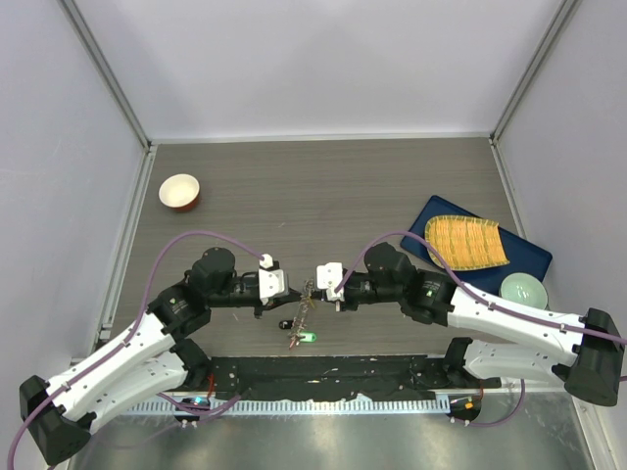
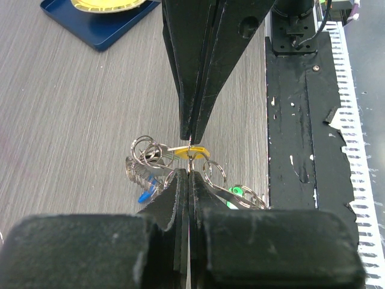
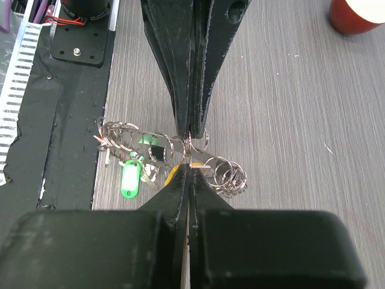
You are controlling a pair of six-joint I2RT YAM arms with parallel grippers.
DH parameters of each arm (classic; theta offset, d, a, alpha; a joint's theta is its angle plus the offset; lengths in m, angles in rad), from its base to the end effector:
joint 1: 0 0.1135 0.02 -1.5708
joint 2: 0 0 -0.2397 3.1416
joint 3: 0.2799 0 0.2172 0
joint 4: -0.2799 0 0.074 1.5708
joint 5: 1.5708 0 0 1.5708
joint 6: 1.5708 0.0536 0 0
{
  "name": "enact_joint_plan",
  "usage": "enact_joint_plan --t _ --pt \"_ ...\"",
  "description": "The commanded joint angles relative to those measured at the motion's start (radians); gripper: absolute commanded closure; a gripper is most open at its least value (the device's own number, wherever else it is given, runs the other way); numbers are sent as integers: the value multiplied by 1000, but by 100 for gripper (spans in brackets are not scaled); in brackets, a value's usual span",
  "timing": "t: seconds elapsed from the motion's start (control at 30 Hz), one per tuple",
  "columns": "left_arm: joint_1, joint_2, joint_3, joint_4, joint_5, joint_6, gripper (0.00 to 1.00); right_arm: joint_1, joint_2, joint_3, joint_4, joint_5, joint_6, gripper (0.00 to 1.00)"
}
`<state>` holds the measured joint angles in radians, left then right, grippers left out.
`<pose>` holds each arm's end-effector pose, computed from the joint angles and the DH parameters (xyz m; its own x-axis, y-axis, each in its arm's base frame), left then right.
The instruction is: Put the keys on the keyring
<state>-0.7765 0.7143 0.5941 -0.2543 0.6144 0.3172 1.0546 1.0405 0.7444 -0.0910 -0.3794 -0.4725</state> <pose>0.0946 -0.1362 0.2620 0.0501 0.3081 -0.9500 0.9891 0.1166 0.0899 0.0965 0.2103 0.2700 0.2788 -0.3653 -0.8882 -0.9549 -0.0068 -0.2969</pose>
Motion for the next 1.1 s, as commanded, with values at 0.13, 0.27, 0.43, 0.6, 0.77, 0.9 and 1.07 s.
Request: enact_joint_plan --t 0.13,0.27,0.43,0.6,0.77,0.9,1.07 --pt "3 7 33 75 27 -21 100 8 -33 26 46 5 2 99" --pt "3 8 33 75 24 -24 100 8 -45 18 45 28 2 99" --pt "3 7 32 78 19 -27 100 8 -53 18 30 30 3 99" --pt "3 5 32 81 22 -29 100 10 -36 21 14 20 0 99" --pt "3 5 32 82 24 -30 100 10 -17 29 10 5 0 99" --pt "3 5 30 87 22 -33 100 10 -14 29 8 4 0 99" --pt "3 7 30 89 24 -38 100 10 -11 29 10 -3 0 99"
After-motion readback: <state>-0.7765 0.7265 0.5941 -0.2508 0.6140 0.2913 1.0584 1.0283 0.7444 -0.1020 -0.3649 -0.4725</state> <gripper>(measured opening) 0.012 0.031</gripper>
